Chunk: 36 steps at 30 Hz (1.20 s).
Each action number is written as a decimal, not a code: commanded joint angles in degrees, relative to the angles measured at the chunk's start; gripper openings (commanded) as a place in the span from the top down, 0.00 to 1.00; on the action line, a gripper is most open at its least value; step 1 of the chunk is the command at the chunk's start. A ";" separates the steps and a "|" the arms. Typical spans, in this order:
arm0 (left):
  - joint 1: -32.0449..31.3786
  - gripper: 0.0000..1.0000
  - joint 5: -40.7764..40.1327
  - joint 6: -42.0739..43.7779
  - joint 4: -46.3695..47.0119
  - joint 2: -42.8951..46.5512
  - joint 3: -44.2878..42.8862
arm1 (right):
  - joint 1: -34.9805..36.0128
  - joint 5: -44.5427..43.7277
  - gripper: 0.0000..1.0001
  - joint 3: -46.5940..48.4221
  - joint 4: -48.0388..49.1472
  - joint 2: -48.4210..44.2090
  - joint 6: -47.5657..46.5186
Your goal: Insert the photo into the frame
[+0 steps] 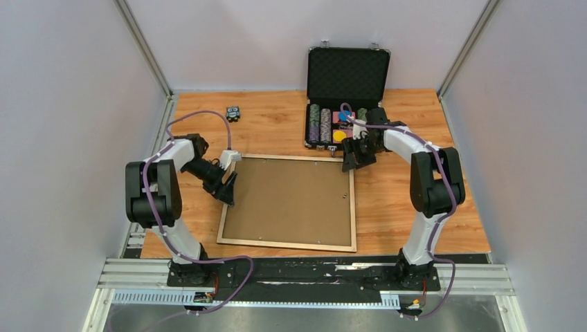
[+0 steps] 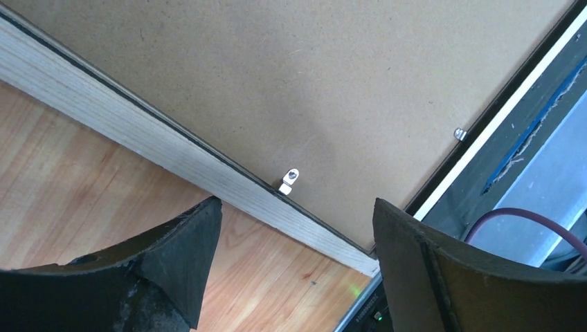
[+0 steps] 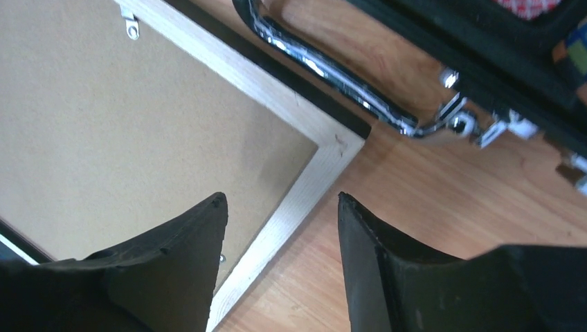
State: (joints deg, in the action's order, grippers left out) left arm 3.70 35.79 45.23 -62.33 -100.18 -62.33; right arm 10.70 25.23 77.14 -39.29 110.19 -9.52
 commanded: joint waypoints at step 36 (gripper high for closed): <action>-0.37 0.04 -12.35 -20.27 22.72 14.34 5.53 | 8.19 -6.10 0.45 -17.32 4.33 -12.28 2.05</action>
State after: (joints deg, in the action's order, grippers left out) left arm 3.44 23.20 26.55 -41.65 -87.22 -57.71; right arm 17.96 19.64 60.34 -36.95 97.30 -8.58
